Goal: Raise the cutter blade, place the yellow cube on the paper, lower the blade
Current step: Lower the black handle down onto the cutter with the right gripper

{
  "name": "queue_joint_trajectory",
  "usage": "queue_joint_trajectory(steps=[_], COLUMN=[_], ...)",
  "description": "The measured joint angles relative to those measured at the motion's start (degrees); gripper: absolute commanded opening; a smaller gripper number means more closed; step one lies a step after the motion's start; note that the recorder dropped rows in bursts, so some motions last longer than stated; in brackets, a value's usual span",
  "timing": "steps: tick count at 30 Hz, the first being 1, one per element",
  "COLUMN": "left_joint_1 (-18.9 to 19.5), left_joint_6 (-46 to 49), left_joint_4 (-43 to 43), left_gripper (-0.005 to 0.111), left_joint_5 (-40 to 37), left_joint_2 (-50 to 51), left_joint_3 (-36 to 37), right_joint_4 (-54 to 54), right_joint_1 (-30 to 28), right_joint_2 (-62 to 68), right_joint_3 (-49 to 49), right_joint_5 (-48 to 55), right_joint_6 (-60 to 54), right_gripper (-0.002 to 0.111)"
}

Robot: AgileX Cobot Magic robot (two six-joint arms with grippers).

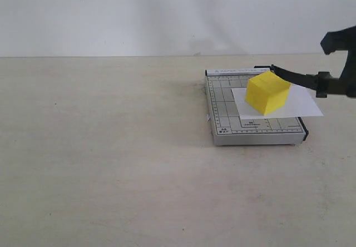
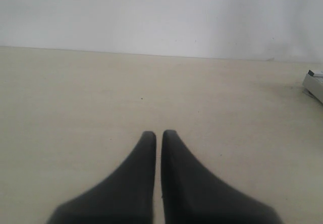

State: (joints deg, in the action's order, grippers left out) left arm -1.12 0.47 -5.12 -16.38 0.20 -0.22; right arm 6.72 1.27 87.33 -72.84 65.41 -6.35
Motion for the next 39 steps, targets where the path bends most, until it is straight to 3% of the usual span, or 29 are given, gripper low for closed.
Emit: queue_joint_trajectory(steps=[20,39], left_joint_1=[0.0,0.0], left_joint_6=[0.0,0.0], left_joint_4=[0.0,0.0], left_gripper=[0.004,0.004], left_joint_5=[0.0,0.0], left_joint_2=[0.0,0.0], left_joint_3=[0.0,0.0], right_joint_4=[7.5,8.9], right_joint_1=[-0.4,-0.6], right_joint_2=[-2.2,1.4], right_joint_3=[31.2,31.2], right_joint_5=[-31.4,-31.6], right_joint_6=[-7.1,-9.6], right_gripper=[0.008,0.008])
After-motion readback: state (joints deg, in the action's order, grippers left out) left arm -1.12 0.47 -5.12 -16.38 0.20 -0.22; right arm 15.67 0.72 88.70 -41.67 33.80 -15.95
